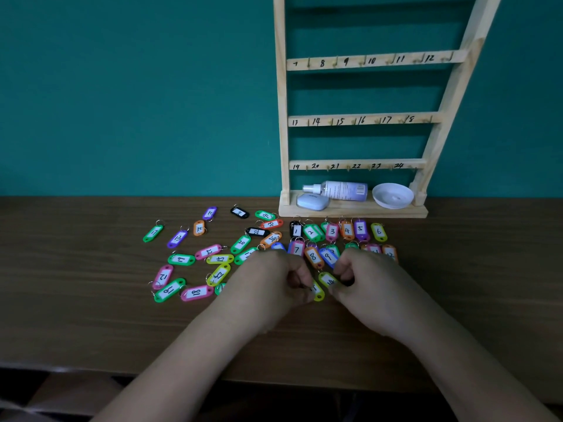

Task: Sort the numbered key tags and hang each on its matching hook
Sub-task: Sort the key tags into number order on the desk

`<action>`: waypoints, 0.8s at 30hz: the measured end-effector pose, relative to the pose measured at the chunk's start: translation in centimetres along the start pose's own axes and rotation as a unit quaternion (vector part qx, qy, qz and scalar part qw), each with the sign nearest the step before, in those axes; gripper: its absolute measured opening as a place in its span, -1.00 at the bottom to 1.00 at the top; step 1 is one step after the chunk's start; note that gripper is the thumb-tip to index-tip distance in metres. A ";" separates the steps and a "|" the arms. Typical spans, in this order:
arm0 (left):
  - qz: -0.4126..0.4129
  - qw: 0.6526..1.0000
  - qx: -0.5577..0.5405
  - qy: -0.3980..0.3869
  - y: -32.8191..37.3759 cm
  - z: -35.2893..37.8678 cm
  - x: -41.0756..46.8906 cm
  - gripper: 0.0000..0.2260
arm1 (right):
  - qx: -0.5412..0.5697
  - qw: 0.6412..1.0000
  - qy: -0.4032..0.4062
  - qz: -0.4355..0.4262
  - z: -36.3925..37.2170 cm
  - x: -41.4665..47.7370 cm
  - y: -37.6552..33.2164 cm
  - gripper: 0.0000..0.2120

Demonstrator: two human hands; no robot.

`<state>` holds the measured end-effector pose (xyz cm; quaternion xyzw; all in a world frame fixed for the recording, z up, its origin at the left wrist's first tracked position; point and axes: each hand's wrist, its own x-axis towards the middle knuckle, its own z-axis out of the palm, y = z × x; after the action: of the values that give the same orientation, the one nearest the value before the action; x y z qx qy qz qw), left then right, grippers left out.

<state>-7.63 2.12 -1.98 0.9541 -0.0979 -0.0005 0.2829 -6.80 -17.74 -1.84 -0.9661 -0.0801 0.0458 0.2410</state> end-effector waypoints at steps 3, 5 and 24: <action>-0.002 1.000 0.006 0.005 0.0 0.2 0.0 -0.90 | 0.002 1.000 -0.012 0.007 -0.3 0.0 0.1 -0.75; -0.001 1.000 0.013 0.008 0.1 0.3 0.0 -0.89 | 0.010 1.000 -0.021 0.010 -0.6 -0.1 0.1 -0.76; 0.031 0.999 0.009 0.032 0.3 0.8 0.1 -0.90 | 0.057 0.998 -0.019 0.017 -1.0 0.2 -0.1 -0.85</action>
<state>-7.68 1.40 -2.49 0.9526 -0.1187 0.0396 0.2772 -6.53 -18.08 -0.88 -0.9510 -0.0658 0.0730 0.2931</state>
